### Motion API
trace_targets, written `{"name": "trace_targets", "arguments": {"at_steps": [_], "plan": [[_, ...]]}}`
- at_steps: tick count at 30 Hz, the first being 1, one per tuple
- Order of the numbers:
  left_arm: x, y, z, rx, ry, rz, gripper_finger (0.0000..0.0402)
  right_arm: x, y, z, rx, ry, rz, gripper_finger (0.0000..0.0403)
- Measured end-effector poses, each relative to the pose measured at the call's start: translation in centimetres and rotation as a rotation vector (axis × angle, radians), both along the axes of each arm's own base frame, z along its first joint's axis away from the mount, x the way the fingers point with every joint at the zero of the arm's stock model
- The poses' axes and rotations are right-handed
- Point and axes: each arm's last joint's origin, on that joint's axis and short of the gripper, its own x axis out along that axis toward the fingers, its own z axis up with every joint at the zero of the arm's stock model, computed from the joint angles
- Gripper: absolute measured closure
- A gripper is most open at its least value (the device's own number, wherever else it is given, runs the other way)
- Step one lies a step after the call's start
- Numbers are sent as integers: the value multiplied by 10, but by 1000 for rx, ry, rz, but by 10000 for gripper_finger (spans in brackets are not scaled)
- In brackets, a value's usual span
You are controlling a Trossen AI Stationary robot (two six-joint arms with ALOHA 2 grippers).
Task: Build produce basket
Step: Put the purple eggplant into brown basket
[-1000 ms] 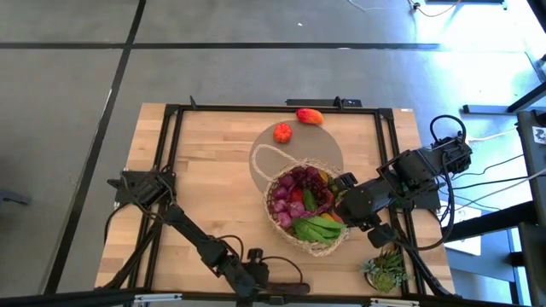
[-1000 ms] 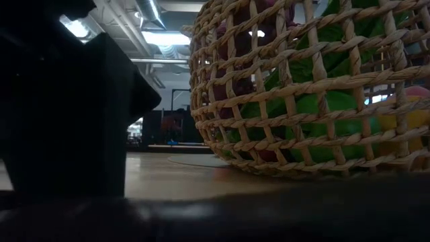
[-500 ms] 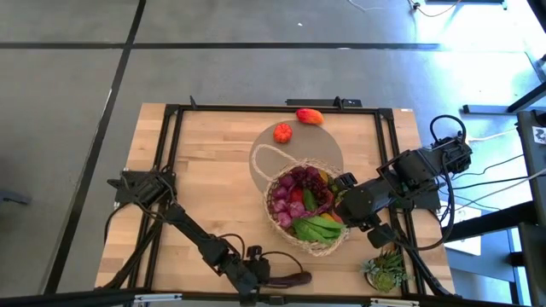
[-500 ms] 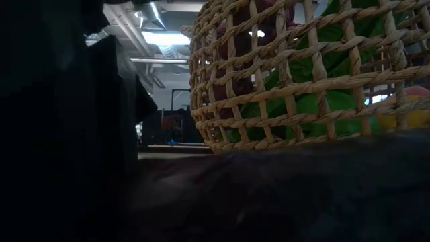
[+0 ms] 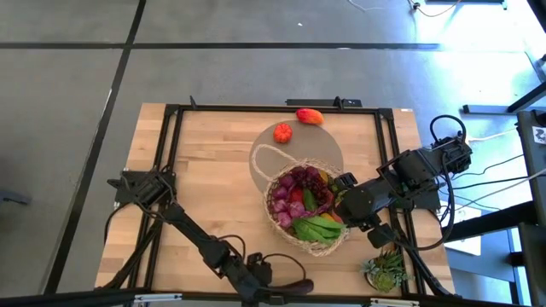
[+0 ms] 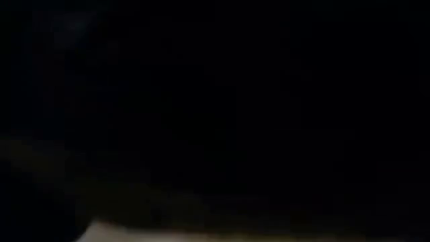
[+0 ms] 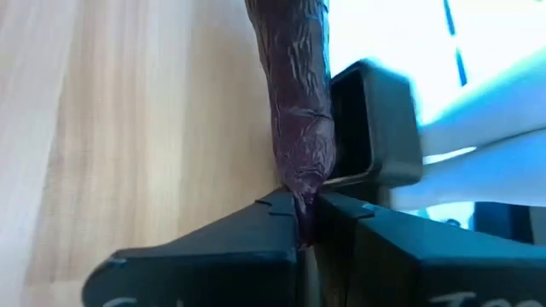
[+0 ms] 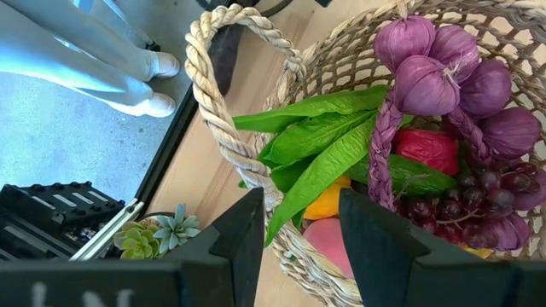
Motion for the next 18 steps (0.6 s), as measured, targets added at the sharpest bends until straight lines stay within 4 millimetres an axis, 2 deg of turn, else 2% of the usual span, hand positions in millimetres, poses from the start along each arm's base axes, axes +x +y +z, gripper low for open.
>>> {"name": "trace_targets", "arguments": {"at_steps": [4,9,18], "plan": [[5,-4,12,24,30,-7,400,0,0,0,0,0,1,256],[9,-7,36,109,129,-9,401,0,0,0,-1,0,1,256],[8,-4,91,286,253,-54,401,0,0,0,-12,-8,26,256]]}}
